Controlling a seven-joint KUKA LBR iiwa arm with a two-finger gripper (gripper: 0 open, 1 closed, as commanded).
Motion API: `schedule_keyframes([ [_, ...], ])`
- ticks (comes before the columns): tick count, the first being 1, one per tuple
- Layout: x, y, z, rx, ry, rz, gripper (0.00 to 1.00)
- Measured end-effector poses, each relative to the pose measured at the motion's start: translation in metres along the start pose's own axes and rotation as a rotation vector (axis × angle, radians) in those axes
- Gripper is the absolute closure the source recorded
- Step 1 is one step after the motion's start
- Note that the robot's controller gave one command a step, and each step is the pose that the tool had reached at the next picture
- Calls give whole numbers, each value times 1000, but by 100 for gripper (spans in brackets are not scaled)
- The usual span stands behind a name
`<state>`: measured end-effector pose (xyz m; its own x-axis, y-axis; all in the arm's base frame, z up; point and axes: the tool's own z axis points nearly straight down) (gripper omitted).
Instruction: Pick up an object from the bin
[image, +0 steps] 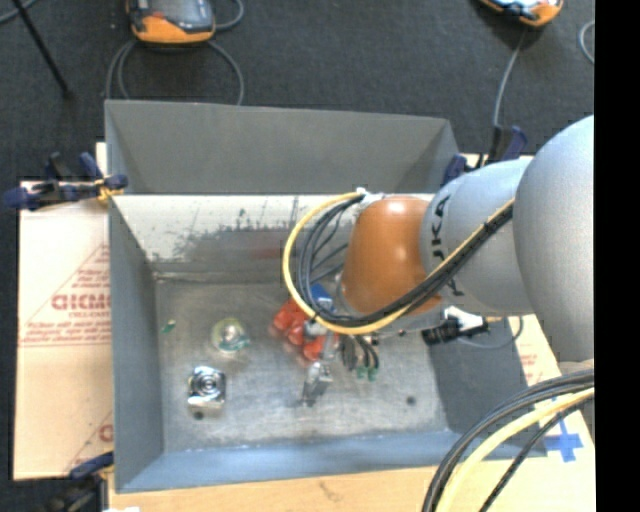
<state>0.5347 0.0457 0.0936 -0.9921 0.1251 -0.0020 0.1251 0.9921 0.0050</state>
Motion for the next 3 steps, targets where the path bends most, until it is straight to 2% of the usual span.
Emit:
schedule_keyframes([
  [1, -35, -39, -1, -3, -9, 342, 0],
  [2, -73, -9, -7, 2, 1, 493, 0],
  [3, -84, -16, -4, -7, -23, 564, 0],
])
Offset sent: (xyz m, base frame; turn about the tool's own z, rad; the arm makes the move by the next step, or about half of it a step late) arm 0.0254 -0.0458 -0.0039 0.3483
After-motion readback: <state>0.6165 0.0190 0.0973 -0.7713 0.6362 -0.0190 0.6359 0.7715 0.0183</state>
